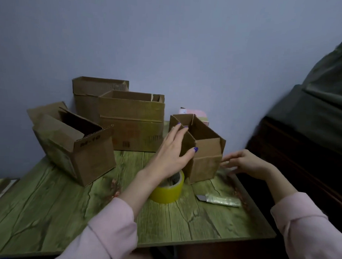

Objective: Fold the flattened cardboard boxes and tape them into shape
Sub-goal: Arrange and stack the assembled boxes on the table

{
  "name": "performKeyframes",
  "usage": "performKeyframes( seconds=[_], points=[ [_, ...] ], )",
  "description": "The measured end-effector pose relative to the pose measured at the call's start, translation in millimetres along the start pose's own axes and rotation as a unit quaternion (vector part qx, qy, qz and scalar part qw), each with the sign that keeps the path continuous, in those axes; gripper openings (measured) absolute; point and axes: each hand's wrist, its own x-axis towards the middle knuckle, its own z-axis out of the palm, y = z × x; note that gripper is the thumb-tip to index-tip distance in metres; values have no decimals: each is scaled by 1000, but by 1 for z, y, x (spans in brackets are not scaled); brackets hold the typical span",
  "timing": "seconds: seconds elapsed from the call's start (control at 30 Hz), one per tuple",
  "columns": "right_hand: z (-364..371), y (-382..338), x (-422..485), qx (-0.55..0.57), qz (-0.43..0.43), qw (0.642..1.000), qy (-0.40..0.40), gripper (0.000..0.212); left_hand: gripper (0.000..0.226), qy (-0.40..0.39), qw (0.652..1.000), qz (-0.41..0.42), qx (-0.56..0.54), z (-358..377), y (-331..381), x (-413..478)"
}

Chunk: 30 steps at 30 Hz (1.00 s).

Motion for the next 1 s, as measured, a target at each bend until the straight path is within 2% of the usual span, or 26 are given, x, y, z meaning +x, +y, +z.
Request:
performKeyframes(
  seconds=[0.13,0.2,0.27,0.33,0.4,0.47,0.67,0.83,1.0],
  points=[
    [-8,-35,37,-45,-49,994,92,24,60,28,999,-22,19,-14,-11,17],
    [-8,-53,64,-32,-101,986,133,32,59,47,997,-53,21,-26,-20,27],
    [-2,-66,92,-48,-149,977,147,38,59,61,995,-80,24,-39,-30,37],
    [5,-70,121,-130,-177,964,152,47,60,80,992,-99,25,-48,-41,45],
    [9,-65,148,-214,-169,951,149,52,59,93,989,-118,16,-52,-49,47],
    [9,-54,169,-242,-143,949,142,56,59,93,988,-124,9,-52,-54,46],
    [12,-28,179,-96,-175,943,268,41,60,84,987,-138,-14,-47,-57,44],
    [4,-35,164,-4,-151,934,325,45,57,97,986,-134,-37,-48,-52,48],
    [-18,-65,133,146,-176,899,374,49,55,104,987,-102,-61,-54,-31,51]
  ],
)
